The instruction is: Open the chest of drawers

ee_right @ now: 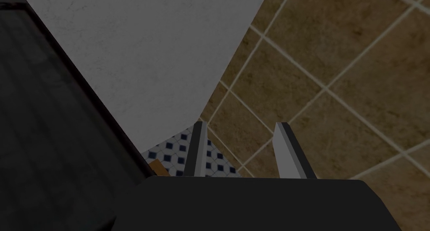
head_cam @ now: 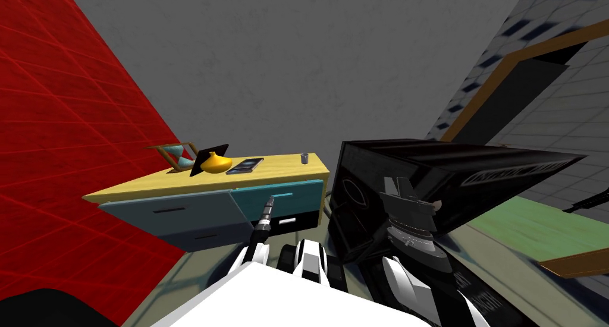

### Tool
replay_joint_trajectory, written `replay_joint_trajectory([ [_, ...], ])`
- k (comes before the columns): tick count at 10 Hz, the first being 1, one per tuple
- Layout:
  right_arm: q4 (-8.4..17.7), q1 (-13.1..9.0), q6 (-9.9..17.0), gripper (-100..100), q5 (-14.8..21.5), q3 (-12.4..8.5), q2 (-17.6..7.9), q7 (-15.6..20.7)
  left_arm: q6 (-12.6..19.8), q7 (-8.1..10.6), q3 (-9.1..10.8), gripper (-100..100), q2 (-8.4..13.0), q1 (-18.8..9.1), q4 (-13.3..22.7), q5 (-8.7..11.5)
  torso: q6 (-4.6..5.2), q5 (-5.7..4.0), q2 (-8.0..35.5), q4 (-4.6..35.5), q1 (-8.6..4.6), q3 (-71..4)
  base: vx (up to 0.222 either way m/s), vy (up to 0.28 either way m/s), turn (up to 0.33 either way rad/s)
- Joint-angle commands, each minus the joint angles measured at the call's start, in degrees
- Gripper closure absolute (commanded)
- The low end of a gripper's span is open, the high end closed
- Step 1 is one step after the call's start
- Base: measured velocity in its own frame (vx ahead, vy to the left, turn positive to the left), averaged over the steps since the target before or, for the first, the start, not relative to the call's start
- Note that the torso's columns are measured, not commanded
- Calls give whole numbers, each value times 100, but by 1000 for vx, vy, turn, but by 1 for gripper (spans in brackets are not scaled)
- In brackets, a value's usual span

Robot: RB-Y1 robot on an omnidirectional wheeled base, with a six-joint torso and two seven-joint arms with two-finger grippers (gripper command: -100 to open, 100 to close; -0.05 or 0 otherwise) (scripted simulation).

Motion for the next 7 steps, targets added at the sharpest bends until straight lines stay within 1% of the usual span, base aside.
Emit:
replay_joint_trajectory([
  [1,0,-1,0,0,0,0,0,0,135,4,-30,100,-3,98,-90,-17,0,-4,5,4,-7,5,-172,-72,15],
  [2,0,-1,0,0,0,1,0,0,182,7,-42,100,-4,131,-132,-23,3,-7,-10,6,-10,-3,-171,-64,17],
  [3,0,-1,0,0,0,0,0,0,123,9,-40,100,-5,97,-140,-19,4,-9,-21,5,-6,-12,-85,-31,2],
  [4,0,1,0,0,0,0,0,0,163,13,-67,100,-10,159,-170,-30,6,-15,-47,11,1,-28,-119,-49,14],
  [7,0,-1,0,0,0,1,0,0,209,21,-114,100,-13,259,-233,-49,4,-4,6,5,-11,7,-201,-58,16],
])
